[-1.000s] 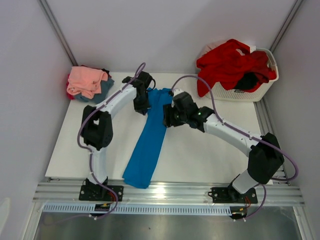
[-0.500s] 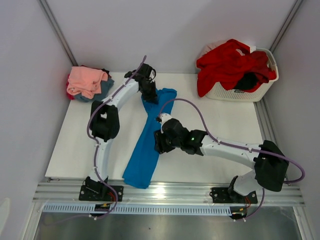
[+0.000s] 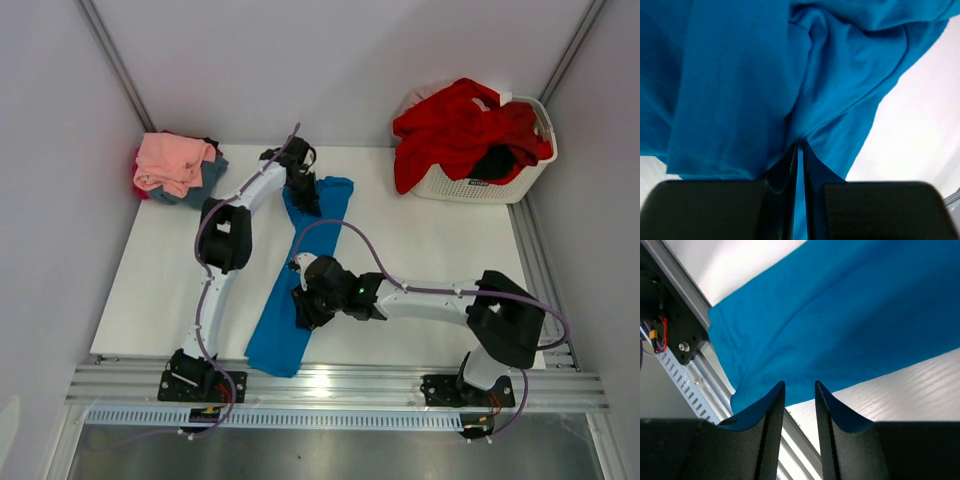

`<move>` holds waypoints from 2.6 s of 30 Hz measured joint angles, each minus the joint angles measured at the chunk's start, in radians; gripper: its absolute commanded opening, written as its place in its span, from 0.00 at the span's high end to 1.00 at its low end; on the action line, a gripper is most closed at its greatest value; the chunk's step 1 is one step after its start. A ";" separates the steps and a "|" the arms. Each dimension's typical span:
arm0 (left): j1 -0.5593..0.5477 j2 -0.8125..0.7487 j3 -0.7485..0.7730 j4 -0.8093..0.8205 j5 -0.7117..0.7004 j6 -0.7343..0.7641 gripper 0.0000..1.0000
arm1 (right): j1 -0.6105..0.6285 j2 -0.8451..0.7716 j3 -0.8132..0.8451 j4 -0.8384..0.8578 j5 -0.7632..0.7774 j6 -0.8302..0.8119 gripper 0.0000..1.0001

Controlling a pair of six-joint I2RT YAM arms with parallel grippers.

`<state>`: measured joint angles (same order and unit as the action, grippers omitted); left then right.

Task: Fold and stack the t-shirts
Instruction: Rotate the tshirt 90 degrees

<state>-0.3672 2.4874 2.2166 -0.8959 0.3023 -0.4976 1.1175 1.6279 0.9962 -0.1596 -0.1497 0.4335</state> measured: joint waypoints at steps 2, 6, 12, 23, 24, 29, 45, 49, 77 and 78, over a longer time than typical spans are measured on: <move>0.005 0.004 0.000 -0.001 0.002 0.000 0.89 | 0.001 0.027 0.000 0.005 -0.023 -0.009 0.70; 0.016 0.004 0.006 -0.006 0.007 0.001 0.90 | 0.001 0.087 0.008 0.022 -0.060 -0.018 0.79; 0.032 0.010 0.047 -0.051 -0.014 -0.002 0.99 | 0.009 0.169 0.009 0.019 -0.069 -0.019 0.91; 0.040 0.060 0.133 -0.251 -0.103 -0.025 0.99 | 0.016 0.135 0.000 -0.011 -0.009 -0.019 0.94; 0.040 0.060 0.124 -0.261 -0.112 -0.026 1.00 | 0.016 0.121 -0.006 -0.022 0.003 -0.019 0.94; 0.050 0.047 0.085 -0.291 -0.138 -0.034 1.00 | 0.016 0.034 -0.037 -0.072 0.068 -0.019 0.95; 0.113 -0.046 -0.042 -0.324 -0.197 -0.031 1.00 | -0.087 0.003 -0.037 -0.175 0.187 -0.039 0.99; 0.131 -0.091 -0.089 -0.315 -0.207 -0.024 0.99 | -0.103 0.000 -0.037 -0.164 0.175 -0.047 0.92; 0.196 -0.911 -0.797 0.128 -0.221 -0.029 0.58 | 0.056 0.265 0.117 0.029 -0.207 -0.118 0.75; 0.196 -0.932 -0.797 0.132 -0.231 -0.026 0.60 | 0.057 0.274 0.124 0.033 -0.212 -0.121 0.77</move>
<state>-0.1707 1.5551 1.4193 -0.7639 0.0715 -0.5236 1.1744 1.9018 1.1202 -0.1268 -0.3618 0.3130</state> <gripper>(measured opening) 0.430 0.264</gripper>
